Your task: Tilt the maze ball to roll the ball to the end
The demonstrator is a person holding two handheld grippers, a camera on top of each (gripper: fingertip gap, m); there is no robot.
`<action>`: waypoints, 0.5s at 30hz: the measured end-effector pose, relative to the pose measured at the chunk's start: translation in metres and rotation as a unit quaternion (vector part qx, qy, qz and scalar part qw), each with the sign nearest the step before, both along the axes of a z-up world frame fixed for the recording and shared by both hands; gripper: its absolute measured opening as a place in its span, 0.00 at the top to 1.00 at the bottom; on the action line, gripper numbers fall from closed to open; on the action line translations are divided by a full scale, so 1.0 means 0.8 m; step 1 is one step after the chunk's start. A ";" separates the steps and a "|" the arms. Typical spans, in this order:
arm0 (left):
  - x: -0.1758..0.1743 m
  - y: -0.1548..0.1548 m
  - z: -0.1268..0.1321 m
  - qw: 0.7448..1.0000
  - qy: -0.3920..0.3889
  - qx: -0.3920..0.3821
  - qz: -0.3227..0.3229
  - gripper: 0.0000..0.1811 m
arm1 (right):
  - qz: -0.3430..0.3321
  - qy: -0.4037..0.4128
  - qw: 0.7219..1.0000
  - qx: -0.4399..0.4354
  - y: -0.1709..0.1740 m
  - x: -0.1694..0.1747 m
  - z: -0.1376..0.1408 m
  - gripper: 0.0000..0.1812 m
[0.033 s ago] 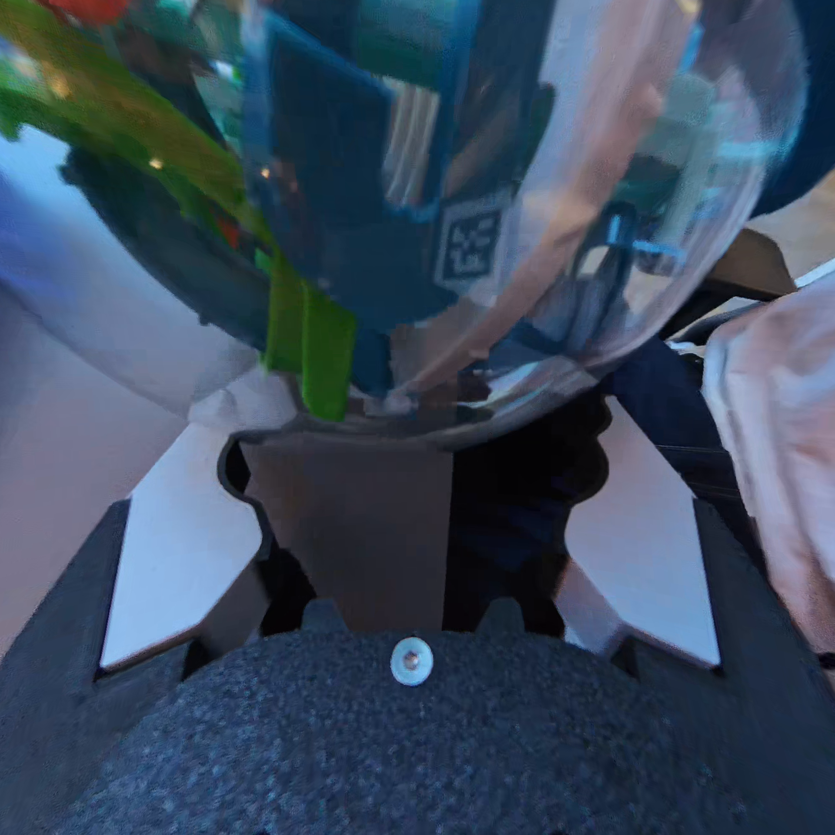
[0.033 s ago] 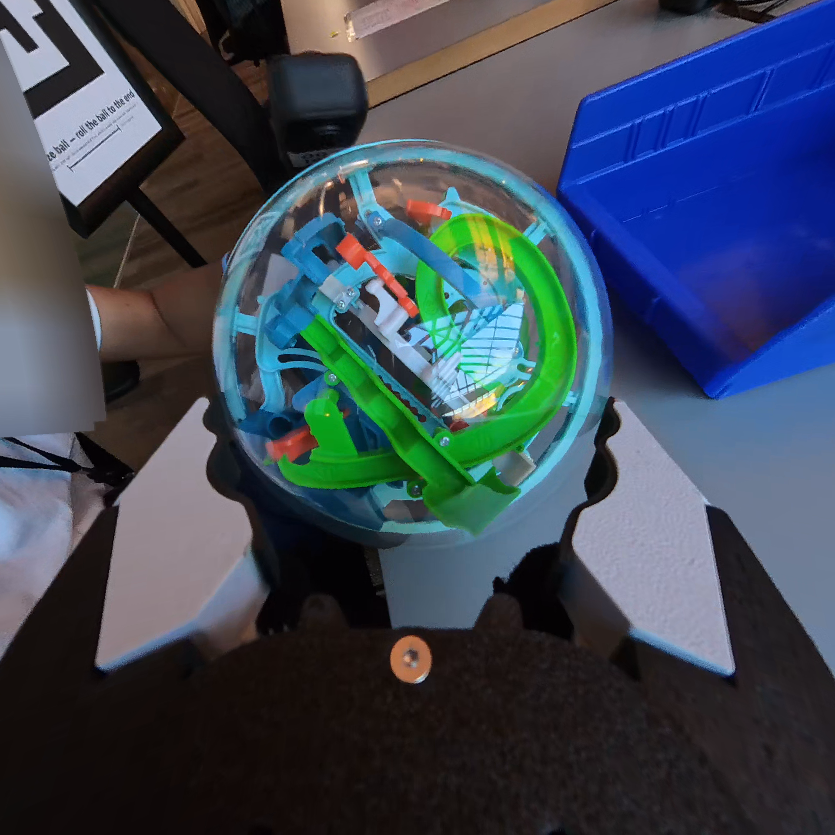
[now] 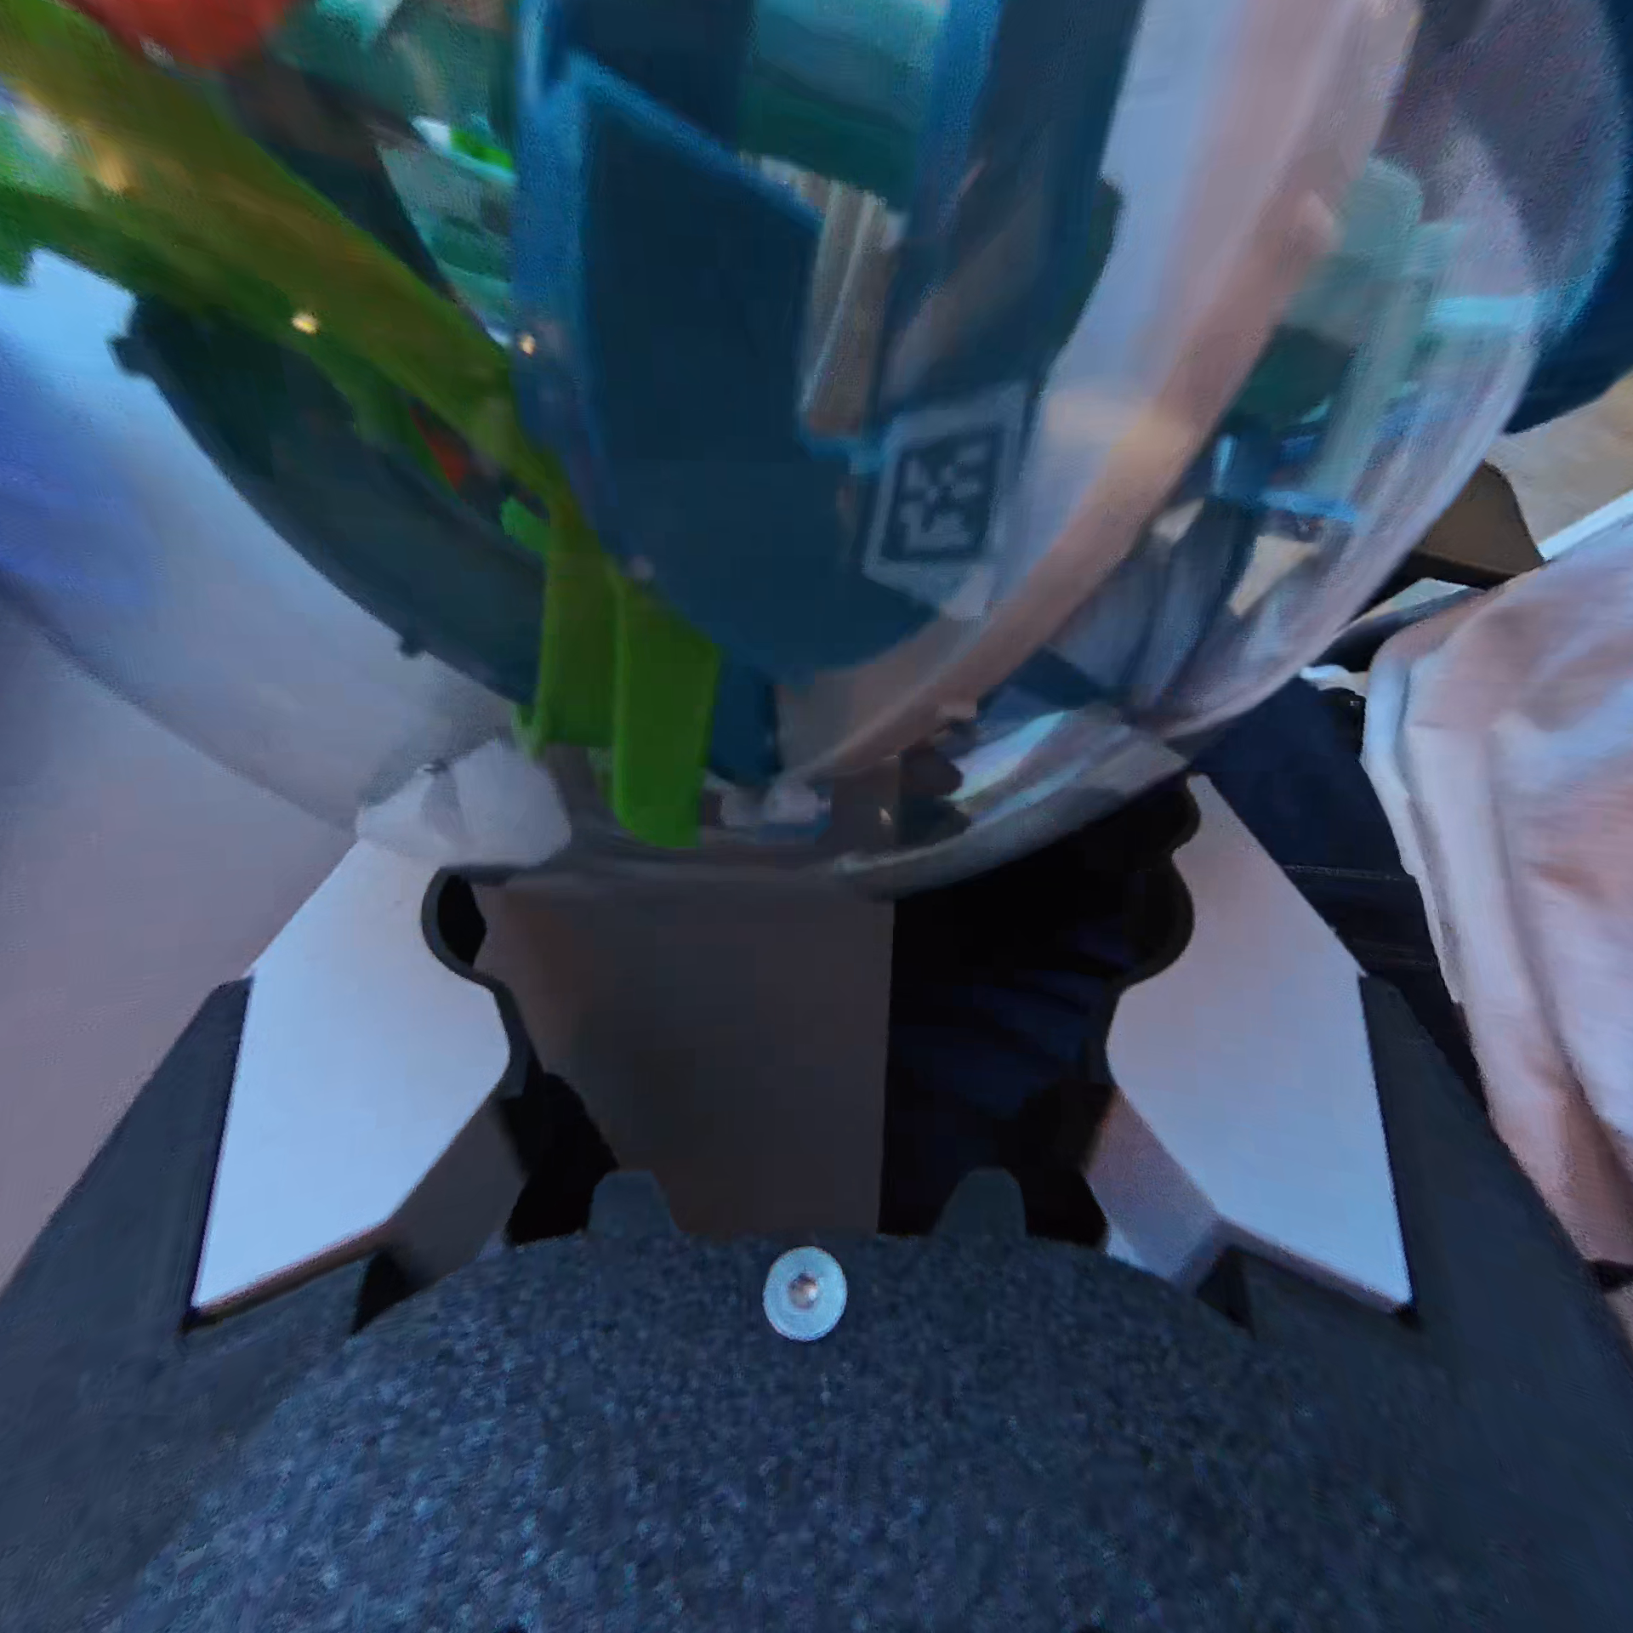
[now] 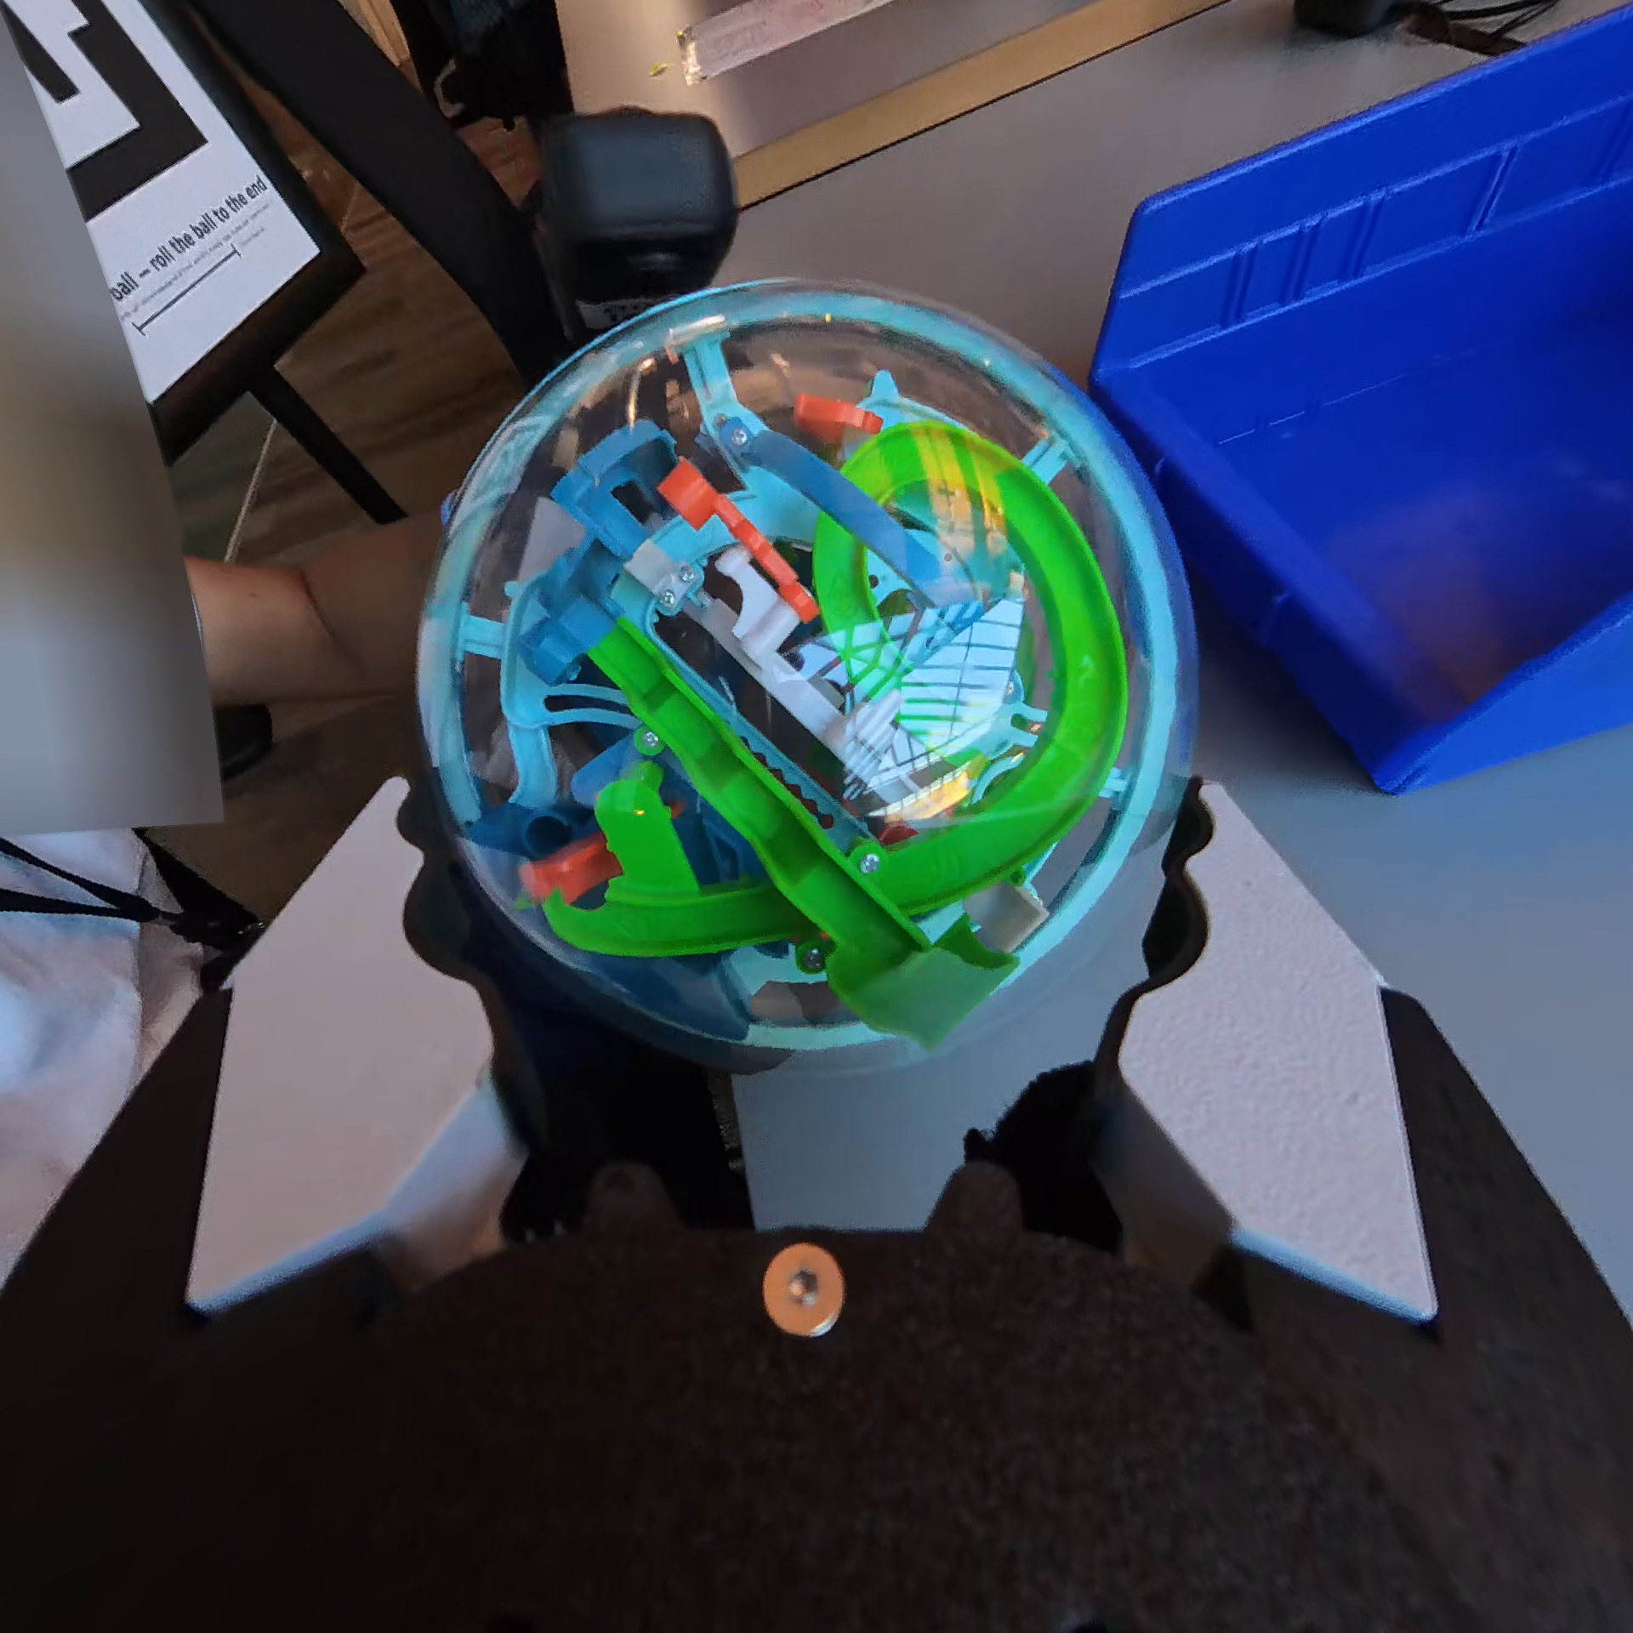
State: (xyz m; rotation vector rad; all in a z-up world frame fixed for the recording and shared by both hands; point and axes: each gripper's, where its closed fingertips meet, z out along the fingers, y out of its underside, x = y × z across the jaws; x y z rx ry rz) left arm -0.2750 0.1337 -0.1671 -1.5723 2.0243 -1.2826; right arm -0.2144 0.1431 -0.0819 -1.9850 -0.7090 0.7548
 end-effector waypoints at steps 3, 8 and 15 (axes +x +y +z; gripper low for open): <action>0.008 0.014 -0.005 1.000 0.012 0.002 0.007 0.18 | 0.006 0.001 1.000 0.003 0.013 0.000 0.002 0.15; 0.014 0.026 -0.005 0.999 0.012 -0.002 0.029 0.19 | 0.006 0.000 1.000 0.016 0.025 0.000 0.004 0.15; 0.015 0.036 0.005 0.994 -0.047 0.075 0.060 0.20 | 0.034 -0.046 0.995 0.076 0.015 -0.007 0.006 0.15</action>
